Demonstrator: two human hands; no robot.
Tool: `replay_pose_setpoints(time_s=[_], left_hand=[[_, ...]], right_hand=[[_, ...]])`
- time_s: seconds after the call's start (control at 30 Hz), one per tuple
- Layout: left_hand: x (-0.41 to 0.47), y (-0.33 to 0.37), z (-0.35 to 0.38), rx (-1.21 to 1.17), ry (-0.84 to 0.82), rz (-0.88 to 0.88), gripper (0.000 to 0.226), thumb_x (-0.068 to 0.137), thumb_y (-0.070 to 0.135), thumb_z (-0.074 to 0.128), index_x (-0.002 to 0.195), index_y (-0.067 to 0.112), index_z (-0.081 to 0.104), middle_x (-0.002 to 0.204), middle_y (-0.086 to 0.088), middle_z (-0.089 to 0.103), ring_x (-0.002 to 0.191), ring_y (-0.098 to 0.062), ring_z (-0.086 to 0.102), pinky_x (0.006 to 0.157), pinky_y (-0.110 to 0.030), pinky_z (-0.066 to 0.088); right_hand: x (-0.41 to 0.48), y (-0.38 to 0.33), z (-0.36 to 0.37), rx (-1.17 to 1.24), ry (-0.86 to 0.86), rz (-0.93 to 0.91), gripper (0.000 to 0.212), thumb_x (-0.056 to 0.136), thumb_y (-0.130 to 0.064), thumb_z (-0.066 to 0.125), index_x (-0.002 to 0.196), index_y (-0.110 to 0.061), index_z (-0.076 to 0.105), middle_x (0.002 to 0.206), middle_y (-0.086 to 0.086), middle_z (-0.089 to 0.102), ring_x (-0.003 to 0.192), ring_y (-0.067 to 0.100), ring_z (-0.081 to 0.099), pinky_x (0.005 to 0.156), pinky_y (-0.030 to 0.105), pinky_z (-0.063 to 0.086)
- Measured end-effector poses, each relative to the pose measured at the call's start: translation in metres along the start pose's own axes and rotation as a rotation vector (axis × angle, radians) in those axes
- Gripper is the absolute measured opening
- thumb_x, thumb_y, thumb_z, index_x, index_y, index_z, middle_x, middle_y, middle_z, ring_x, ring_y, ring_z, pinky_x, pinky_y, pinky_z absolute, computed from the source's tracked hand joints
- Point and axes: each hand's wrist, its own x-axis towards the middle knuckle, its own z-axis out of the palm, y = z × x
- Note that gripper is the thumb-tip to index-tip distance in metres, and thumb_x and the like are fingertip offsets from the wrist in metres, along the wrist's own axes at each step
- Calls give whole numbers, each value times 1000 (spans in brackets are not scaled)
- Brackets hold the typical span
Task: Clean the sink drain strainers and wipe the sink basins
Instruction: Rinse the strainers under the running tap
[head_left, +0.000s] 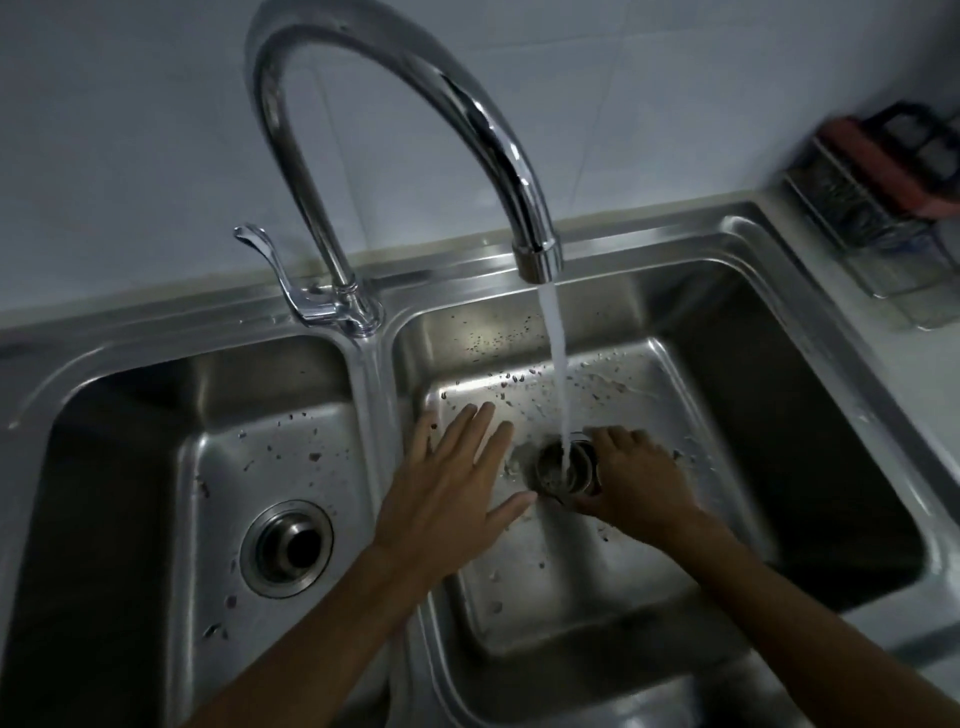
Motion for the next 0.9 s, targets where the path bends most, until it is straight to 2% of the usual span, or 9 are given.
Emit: replay_pose_setpoints(time_s=[0.1, 0.23, 0.33, 0.47, 0.6, 0.7, 0.77, 0.83, 0.9], left_hand=[[2, -1, 6, 16, -40, 5, 91, 96, 81, 11, 164, 22, 21, 173, -4, 16, 160, -20, 14, 128, -55, 10], [3, 1, 8, 35, -71, 21, 95, 92, 85, 7, 164, 24, 22, 172, 0, 22, 159, -17, 19, 129, -51, 12], [5, 2, 5, 9, -76, 10, 96, 90, 87, 7, 162, 26, 25, 171, 2, 26, 158, -16, 23, 129, -48, 13], [5, 3, 4, 1, -53, -9, 92, 91, 87, 19, 158, 26, 35, 165, 2, 38, 152, -16, 36, 125, -47, 24], [5, 4, 5, -17, 62, 1, 85, 92, 83, 34, 144, 21, 56, 146, -2, 62, 133, -19, 60, 113, -47, 44], [4, 3, 6, -22, 101, 9, 80, 90, 81, 43, 139, 20, 61, 138, -3, 68, 126, -20, 65, 108, -46, 47], [5, 2, 7, -34, 129, 15, 78, 90, 80, 44, 136, 20, 63, 134, -3, 70, 121, -20, 68, 105, -45, 50], [5, 3, 6, -67, 136, 19, 76, 91, 79, 43, 135, 20, 62, 131, -2, 71, 119, -20, 69, 104, -45, 50], [5, 2, 6, -85, 139, 20, 75, 92, 77, 41, 135, 20, 62, 131, -2, 72, 118, -20, 69, 103, -46, 51]], right_hand=[[28, 7, 29, -43, -60, -104, 103, 75, -70, 67, 155, -20, 24, 157, 8, 36, 146, 31, 31, 122, 50, 24], [42, 1, 42, -86, -31, -212, 84, 85, -65, 59, 149, -15, 38, 146, 10, 52, 137, 28, 47, 123, 54, 15], [35, -6, 44, -23, -21, -213, 77, 86, -57, 63, 145, -11, 43, 142, 13, 55, 131, 29, 52, 122, 49, 24], [17, -6, 44, 95, -72, -246, 73, 79, -57, 72, 133, -11, 55, 132, 13, 57, 122, 32, 54, 97, 45, 53], [24, 1, 28, 278, 61, -107, 71, 79, -55, 72, 135, -17, 51, 129, 7, 55, 118, 27, 52, 94, 39, 51], [22, -7, 29, 373, -44, -129, 74, 77, -58, 72, 135, -18, 50, 126, 8, 58, 115, 26, 56, 95, 42, 53], [15, -9, 34, 577, -99, -59, 59, 77, -56, 72, 123, -21, 59, 111, 1, 68, 100, 18, 66, 89, 41, 58], [13, -8, 31, 967, -194, 216, 46, 84, -53, 69, 115, -19, 66, 102, -1, 73, 93, 14, 71, 89, 42, 60], [12, -9, 27, 1489, -388, 529, 48, 89, -51, 66, 119, -13, 68, 112, 9, 74, 104, 25, 71, 95, 48, 57]])
